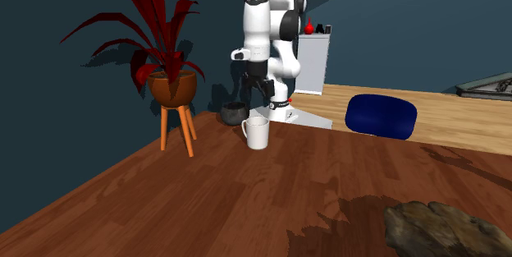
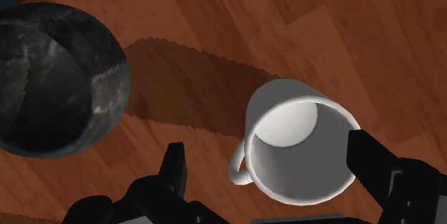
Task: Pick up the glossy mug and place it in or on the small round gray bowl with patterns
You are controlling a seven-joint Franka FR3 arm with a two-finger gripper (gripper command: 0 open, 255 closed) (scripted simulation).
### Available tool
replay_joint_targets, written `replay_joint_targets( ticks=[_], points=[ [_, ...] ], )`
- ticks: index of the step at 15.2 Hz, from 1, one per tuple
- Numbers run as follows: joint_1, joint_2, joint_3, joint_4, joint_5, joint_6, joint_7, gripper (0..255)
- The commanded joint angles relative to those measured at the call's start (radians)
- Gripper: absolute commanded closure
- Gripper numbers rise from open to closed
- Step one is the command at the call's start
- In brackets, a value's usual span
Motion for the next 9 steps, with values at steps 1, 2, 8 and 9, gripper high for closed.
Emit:
replay_joint_targets(
  ticks=[1, 2, 8, 9],
  points=[
    [0.013, 0.083, 0.027, 0.056, -0.026, 0.018, 0.053, 0],
    [0.02, 0.121, 0.036, 0.083, -0.04, 0.024, 0.076, 0],
    [0.055, 0.263, 0.058, 0.165, -0.1, 0.063, 0.158, 0],
    [0.055, 0.268, 0.057, 0.156, -0.102, 0.076, 0.16, 0]
  ],
)
